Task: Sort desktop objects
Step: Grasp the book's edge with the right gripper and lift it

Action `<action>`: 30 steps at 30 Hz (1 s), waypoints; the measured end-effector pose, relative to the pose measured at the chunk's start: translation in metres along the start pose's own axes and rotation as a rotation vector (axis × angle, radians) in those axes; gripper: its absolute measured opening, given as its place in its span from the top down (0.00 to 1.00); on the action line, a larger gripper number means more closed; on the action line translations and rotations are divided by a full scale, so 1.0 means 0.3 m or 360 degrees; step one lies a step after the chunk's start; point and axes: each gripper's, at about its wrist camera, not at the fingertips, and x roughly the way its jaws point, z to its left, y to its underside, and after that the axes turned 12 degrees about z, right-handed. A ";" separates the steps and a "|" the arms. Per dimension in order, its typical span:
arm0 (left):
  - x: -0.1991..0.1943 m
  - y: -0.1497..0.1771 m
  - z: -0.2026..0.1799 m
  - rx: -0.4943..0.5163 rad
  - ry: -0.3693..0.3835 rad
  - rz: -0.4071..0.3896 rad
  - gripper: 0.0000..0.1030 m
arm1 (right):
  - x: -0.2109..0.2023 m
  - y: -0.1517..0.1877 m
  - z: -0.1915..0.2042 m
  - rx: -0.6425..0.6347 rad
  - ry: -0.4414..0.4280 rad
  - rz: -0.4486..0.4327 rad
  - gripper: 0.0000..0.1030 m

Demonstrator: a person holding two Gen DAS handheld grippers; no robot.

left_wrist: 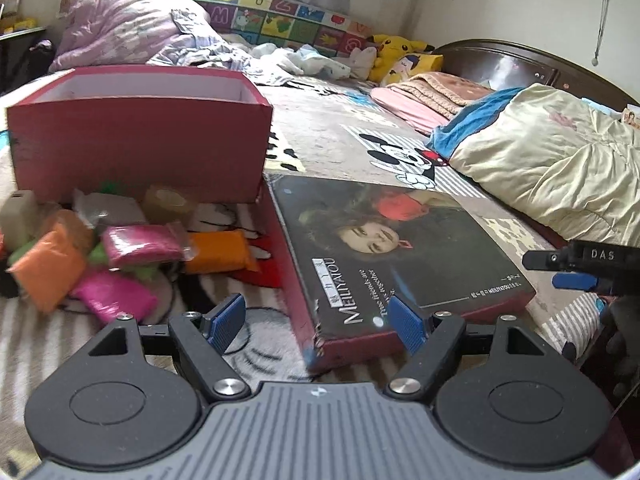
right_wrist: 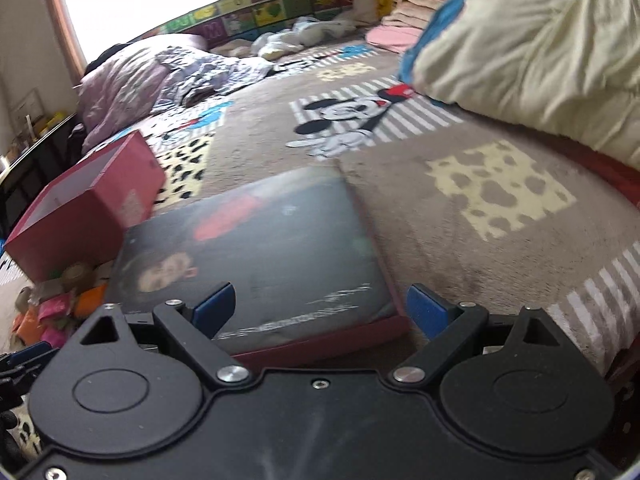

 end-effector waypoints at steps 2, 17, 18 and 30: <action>0.037 -0.013 -0.006 0.0008 0.0013 0.0017 0.24 | 0.030 -0.007 -0.035 0.0028 -0.0002 0.0011 0.10; 0.214 -0.107 -0.033 0.0029 0.0059 0.0118 0.24 | 0.206 -0.064 -0.139 0.0017 -0.0238 0.0131 0.01; 0.210 -0.108 -0.037 0.0046 0.0069 0.0132 0.24 | 0.205 -0.063 -0.135 -0.0011 -0.0285 0.0154 0.01; 0.051 -0.096 -0.039 0.0067 0.0148 0.0126 0.24 | 0.044 0.008 -0.053 -0.0185 -0.0344 0.0147 0.00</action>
